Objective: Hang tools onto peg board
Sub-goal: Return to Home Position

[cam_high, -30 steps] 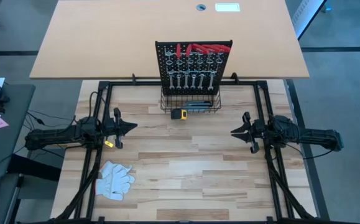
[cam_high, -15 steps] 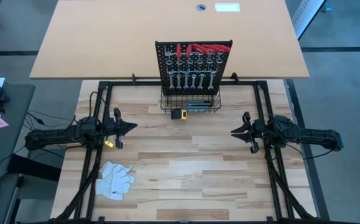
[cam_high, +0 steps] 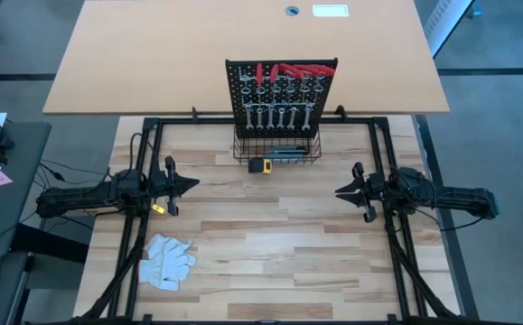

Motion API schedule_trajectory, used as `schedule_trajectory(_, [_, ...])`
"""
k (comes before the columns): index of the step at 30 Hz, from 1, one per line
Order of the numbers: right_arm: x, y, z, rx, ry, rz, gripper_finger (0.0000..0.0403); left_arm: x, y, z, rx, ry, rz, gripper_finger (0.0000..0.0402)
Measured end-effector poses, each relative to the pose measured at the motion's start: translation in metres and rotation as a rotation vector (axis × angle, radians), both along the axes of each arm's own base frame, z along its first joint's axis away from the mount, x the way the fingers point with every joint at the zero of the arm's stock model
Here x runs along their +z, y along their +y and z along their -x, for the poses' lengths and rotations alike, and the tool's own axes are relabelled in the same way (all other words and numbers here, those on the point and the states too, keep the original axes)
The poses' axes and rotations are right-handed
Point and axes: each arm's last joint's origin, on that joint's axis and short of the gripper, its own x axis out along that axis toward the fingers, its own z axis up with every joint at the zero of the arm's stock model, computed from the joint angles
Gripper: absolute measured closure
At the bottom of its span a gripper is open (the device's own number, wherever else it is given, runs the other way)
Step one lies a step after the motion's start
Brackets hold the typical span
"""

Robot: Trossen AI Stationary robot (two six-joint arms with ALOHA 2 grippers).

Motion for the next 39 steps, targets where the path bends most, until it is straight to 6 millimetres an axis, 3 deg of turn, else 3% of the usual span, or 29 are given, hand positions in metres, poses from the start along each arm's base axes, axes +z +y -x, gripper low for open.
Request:
schedule_trajectory(11, [0.000,0.000,0.000,0.000,0.000,0.000,0.0337,0.000,0.000,0.000,0.000,-0.001,0.003,0.0401])
schedule_trajectory(16, [0.000,0.000,0.000,0.000,0.000,0.000,0.0337,0.001,-0.003,0.001,-0.044,-0.035,0.159,0.0401])
schedule_trajectory(22, [0.000,0.000,0.000,0.000,0.001,0.000,0.0337,-0.001,-0.012,0.000,-0.191,0.010,0.004,0.0401])
schedule_trajectory(39, [0.000,0.000,0.000,0.000,0.000,0.000,0.0337,0.000,-0.017,0.000,-0.248,0.021,0.000,0.0401])
